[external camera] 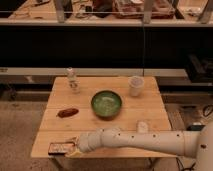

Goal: Place the eraser in the ceramic cup

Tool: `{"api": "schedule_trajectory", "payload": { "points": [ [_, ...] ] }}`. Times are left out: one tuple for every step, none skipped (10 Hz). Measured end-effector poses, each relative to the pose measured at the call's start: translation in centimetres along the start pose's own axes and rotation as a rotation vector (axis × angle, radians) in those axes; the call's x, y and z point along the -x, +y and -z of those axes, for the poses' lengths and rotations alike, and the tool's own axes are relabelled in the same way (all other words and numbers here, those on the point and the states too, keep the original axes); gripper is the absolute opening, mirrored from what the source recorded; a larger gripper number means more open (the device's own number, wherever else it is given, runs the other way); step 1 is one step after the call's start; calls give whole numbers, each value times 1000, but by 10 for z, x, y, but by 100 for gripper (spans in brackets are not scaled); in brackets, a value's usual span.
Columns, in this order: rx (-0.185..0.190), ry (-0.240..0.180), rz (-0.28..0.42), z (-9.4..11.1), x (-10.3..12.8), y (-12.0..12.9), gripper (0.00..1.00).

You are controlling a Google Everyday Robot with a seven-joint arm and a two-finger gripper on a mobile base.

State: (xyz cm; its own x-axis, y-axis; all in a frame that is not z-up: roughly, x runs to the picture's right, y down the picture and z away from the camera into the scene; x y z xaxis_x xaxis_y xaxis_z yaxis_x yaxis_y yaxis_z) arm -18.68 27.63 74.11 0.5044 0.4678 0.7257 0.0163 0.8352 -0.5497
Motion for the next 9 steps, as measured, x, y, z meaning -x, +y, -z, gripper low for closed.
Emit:
{"api": "schedule_trajectory", "payload": {
  "points": [
    [-26, 9, 9, 11, 3, -9, 0],
    [-58, 18, 16, 24, 6, -18, 0],
    [-110, 27, 22, 45, 8, -31, 0],
    [-163, 32, 22, 66, 9, -42, 0],
    [-207, 36, 18, 83, 8, -50, 0],
    [-260, 43, 13, 104, 7, -57, 0],
    [-336, 55, 6, 136, 4, -66, 0],
    [-380, 65, 0, 155, 1, -70, 0],
    [-443, 81, -11, 184, -3, -74, 0]
  ]
}}
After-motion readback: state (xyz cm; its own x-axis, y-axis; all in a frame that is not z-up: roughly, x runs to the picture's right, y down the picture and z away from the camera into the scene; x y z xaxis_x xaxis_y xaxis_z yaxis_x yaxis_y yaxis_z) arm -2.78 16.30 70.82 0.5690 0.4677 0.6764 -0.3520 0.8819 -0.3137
